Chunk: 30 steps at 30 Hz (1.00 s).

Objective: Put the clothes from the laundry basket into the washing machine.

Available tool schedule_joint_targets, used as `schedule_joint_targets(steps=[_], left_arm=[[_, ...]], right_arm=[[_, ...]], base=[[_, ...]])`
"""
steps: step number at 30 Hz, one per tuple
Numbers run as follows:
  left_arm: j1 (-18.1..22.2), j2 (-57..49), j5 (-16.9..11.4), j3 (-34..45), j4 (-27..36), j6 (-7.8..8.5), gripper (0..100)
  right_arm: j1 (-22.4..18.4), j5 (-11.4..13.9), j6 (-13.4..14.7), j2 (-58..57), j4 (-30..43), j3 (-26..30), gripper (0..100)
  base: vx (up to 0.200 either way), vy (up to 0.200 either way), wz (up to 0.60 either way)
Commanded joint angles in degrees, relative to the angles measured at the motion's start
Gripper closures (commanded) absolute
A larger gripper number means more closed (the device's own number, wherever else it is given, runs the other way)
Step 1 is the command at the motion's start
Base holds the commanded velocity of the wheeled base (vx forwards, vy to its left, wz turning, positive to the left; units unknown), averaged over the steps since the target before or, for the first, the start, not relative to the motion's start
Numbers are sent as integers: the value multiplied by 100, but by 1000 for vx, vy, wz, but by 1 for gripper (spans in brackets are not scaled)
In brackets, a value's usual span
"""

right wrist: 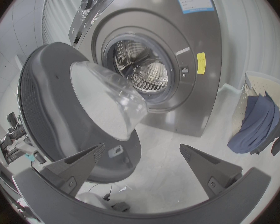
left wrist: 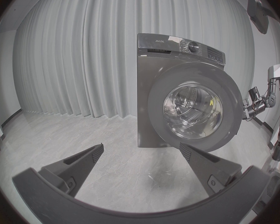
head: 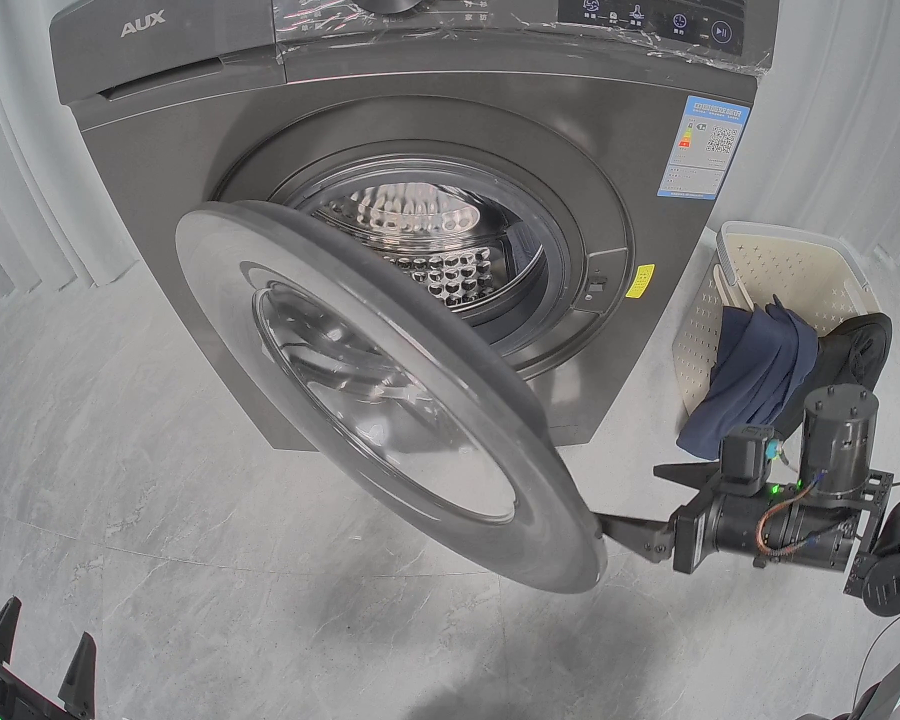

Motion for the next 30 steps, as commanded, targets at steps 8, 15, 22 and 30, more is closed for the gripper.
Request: schedule_joint_targets(steps=[8,15,22,30], left_arm=[[-8,-84,-3,92,0,-2,0],[-8,-84,-3,92,0,7,0],[-8,-84,-12,92,0,-2,0],[-8,-84,-12,92,0,-2,0]], right_arm=[[77,-533,149,119,-6,-306,0],[6,-911,518,1112,38,-1457,0],[252,-919,580,1595,-41,-1808,0],[771,-858,659,1279,-41,-1492,0]], base=[[0,0,0],[0,0,0],[0,0,0],[0,0,0]])
